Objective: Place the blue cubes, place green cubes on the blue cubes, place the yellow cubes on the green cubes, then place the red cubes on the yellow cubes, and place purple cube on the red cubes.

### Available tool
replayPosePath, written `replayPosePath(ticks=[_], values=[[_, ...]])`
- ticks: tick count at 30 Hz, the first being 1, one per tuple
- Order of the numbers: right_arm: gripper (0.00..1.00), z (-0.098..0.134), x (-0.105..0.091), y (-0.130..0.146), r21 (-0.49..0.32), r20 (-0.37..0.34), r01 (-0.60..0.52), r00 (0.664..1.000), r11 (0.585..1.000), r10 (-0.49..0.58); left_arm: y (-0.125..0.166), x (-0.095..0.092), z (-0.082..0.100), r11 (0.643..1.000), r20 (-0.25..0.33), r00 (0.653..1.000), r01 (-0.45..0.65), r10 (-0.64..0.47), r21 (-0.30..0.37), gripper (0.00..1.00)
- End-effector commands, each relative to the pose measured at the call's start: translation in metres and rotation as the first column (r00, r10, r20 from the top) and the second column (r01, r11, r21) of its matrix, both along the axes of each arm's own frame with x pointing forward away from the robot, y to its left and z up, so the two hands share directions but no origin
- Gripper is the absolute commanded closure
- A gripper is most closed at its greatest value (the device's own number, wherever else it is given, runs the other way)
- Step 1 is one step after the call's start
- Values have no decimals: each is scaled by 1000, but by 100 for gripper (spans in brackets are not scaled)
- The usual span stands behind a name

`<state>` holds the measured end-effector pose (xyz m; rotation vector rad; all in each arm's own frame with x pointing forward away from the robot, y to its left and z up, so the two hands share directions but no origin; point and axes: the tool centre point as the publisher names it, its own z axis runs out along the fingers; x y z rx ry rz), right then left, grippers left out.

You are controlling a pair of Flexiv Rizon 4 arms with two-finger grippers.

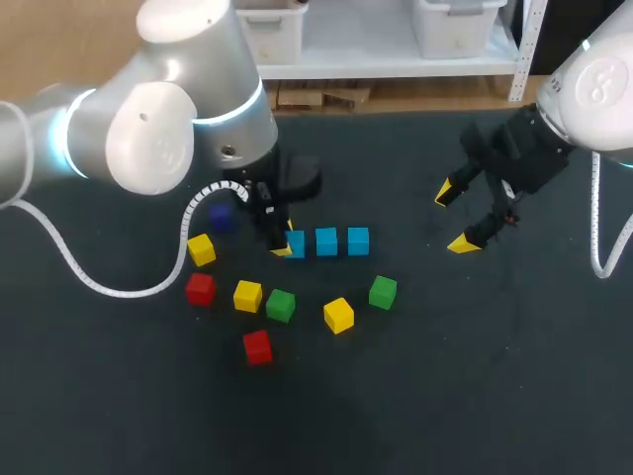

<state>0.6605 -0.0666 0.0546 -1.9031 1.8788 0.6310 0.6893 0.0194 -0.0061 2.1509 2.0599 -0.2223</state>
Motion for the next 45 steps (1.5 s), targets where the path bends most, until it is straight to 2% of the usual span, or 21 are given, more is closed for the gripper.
replayPosePath(ticks=[1,20,21,22,24,25,26,34,45], values=[[0,0,1,0,2,-1,-1,1000,1000,1,-1,2,0,1000,-2,1000,0,0,0,100],[0,0,1,0,2,-1,-1,1000,1000,1,-2,2,-1,1000,-5,1000,3,-3,5,100],[0,0,1,0,2,-1,-1,1000,1000,1,-2,2,-1,1000,-6,1000,3,-3,6,87],[0,0,1,0,2,-1,-1,1000,1000,1,-2,2,-1,1000,-7,1000,3,-3,6,69],[0,0,1,0,2,-1,-1,1000,1000,1,-2,2,-1,1000,-8,1000,3,-3,6,54],[0,0,1,0,2,-1,-1,1000,1000,1,-2,2,-1,1000,-9,1000,3,-3,7,38],[0,0,1,0,2,-1,-1,1000,1000,1,-2,2,-1,1000,-11,1000,4,-4,8,1],[0,0,1,0,2,-1,-1,1000,1000,1,-3,2,0,1000,-16,1000,5,-5,8,0],[0,0,1,0,2,-1,-1,1000,1000,1,5,-10,25,1000,15,1000,13,-13,10,0]])
